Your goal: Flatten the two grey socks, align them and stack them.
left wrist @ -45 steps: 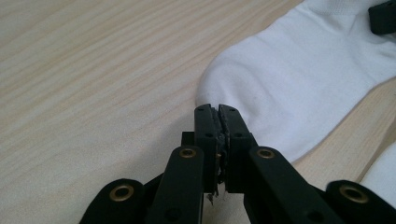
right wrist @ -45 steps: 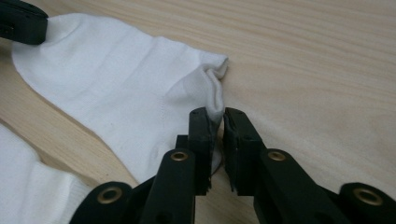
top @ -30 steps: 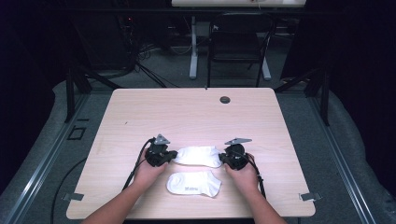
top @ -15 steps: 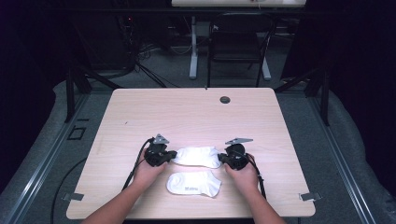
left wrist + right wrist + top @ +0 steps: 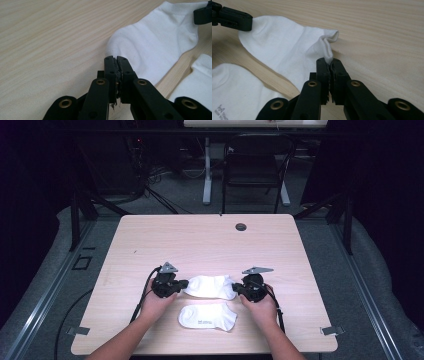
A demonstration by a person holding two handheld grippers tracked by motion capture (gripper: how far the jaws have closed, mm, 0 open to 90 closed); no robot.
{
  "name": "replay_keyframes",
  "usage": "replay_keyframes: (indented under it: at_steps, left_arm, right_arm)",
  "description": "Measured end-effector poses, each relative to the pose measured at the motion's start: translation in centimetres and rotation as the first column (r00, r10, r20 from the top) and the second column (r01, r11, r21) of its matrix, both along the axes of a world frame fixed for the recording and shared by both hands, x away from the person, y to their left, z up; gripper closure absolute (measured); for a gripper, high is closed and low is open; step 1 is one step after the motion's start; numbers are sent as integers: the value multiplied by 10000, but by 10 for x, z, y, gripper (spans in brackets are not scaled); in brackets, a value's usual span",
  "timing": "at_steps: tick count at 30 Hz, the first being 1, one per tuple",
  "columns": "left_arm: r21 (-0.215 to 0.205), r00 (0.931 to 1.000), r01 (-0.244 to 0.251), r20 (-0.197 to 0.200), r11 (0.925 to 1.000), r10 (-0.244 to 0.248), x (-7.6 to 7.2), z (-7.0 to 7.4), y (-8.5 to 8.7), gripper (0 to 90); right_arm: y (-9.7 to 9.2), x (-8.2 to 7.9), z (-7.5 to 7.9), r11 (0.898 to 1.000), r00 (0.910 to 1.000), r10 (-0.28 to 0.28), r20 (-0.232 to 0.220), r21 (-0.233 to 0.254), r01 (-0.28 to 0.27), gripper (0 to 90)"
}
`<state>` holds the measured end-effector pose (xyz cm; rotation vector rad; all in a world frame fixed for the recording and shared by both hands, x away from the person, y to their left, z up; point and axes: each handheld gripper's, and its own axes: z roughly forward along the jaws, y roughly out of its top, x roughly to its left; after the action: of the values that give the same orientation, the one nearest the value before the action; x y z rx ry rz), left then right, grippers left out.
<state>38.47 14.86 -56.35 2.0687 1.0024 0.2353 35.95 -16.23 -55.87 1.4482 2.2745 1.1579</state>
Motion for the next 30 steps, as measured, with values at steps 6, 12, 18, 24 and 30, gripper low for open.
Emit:
replay_keyframes:
  at_steps: [6, 12, 18, 24, 30]
  left_arm:
    - [-213, 10000, 58, 5, 9998, -58, -3, 6, 4, 877]
    - [-447, 9999, 111, 125, 9989, -105, -9, 16, 9, 877]
    - [-549, 9995, 255, 183, 9982, -245, -18, 25, 15, 877]
    - [-656, 9993, 373, 122, 9971, -366, -31, 30, 20, 877]
    - [-748, 9989, 465, 74, 9961, -461, -44, 31, 23, 877]
  right_arm:
    - [1, -4, 7, 9993, 9999, 96, 60, 348, -98, 868]
    - [2, -6, 18, 9971, 9996, 239, 150, 714, -249, 868]
    - [7, -10, 32, 9968, 9984, 559, 122, 558, -565, 868]
    - [9, -20, 41, 9951, 9963, 848, 137, 500, -854, 867]
    - [11, -32, 44, 9939, 9949, 1002, 104, 463, -1005, 868]
